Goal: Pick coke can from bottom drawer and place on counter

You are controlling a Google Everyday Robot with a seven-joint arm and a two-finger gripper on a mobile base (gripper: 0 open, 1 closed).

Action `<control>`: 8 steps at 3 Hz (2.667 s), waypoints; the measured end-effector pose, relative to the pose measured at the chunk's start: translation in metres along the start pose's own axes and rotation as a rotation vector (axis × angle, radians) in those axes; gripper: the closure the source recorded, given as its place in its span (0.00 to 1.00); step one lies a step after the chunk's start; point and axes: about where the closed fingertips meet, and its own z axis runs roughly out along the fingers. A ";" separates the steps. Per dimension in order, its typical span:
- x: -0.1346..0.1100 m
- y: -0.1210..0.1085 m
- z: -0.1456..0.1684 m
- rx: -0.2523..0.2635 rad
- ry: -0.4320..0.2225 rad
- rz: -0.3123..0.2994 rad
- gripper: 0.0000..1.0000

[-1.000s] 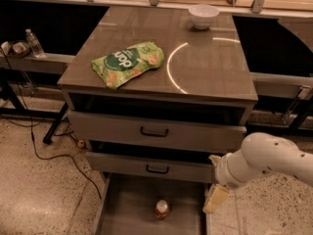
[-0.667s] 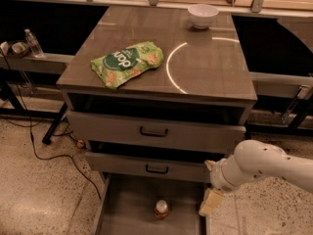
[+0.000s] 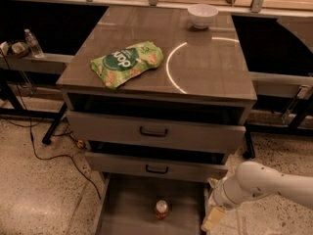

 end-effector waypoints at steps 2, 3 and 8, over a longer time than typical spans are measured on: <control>0.006 0.003 0.041 -0.016 -0.043 0.024 0.00; 0.022 0.004 0.097 -0.034 -0.111 0.066 0.00; 0.030 0.012 0.220 -0.071 -0.364 0.128 0.00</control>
Offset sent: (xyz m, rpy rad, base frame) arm -0.0061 0.0274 -0.0799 0.0902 0.0354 -0.0308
